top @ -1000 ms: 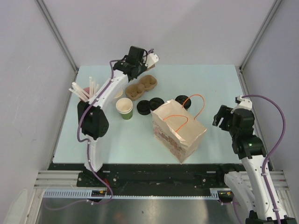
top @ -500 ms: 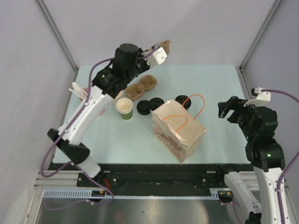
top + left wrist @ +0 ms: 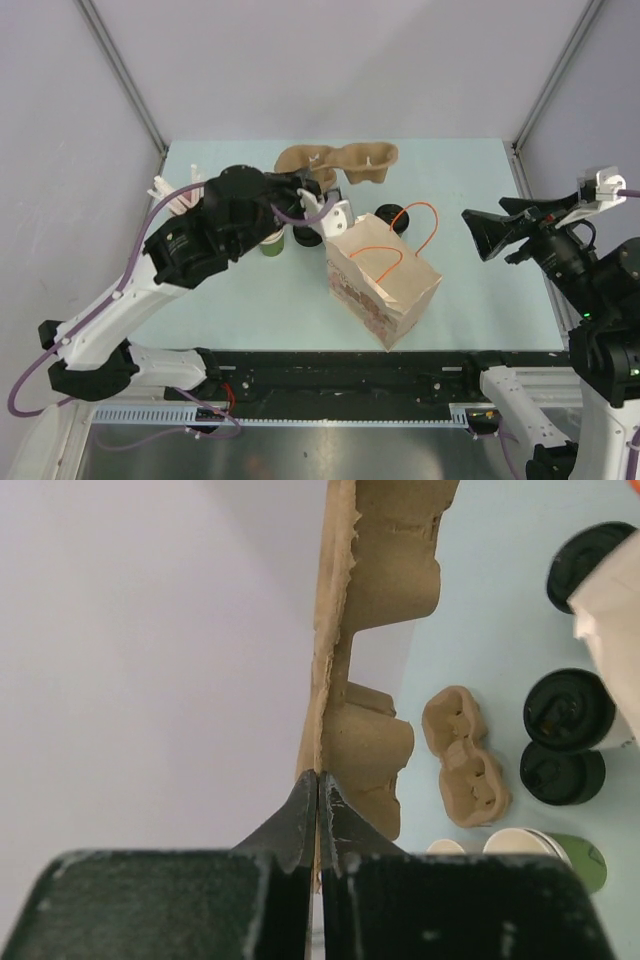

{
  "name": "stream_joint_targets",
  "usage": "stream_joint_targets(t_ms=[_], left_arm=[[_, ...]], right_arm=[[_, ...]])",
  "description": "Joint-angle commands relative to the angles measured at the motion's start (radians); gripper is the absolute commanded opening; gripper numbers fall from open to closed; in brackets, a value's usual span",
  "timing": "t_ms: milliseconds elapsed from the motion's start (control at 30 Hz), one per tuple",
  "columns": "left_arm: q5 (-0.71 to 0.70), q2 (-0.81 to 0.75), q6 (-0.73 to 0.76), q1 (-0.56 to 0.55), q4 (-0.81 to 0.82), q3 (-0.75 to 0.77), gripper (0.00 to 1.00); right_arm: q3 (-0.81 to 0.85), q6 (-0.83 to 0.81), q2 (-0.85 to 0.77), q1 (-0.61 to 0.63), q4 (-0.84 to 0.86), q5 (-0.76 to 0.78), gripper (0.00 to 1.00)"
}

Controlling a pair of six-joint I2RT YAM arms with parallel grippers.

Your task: Pack the takeout coffee

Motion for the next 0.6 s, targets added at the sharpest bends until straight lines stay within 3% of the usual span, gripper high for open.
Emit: stream_joint_targets(t_ms=[0,267,400,567], left_arm=[[-0.041,-0.108,0.198,-0.082,0.013,-0.103,0.00],[-0.083,-0.245,0.335,-0.296,0.024,-0.226,0.01],[-0.087,-0.294,0.401,-0.416,0.035,-0.290,0.00],[-0.075,-0.319,0.448,-0.522,0.047,-0.339,0.01]], right_arm=[[0.156,-0.086,0.072,-0.001,-0.041,-0.374,0.83],[0.233,-0.212,0.203,0.000,0.070,-0.701,0.82],[0.244,-0.314,0.248,0.000,0.123,-0.946,0.81],[0.207,-0.359,0.268,0.000,0.240,-1.100,0.77]])
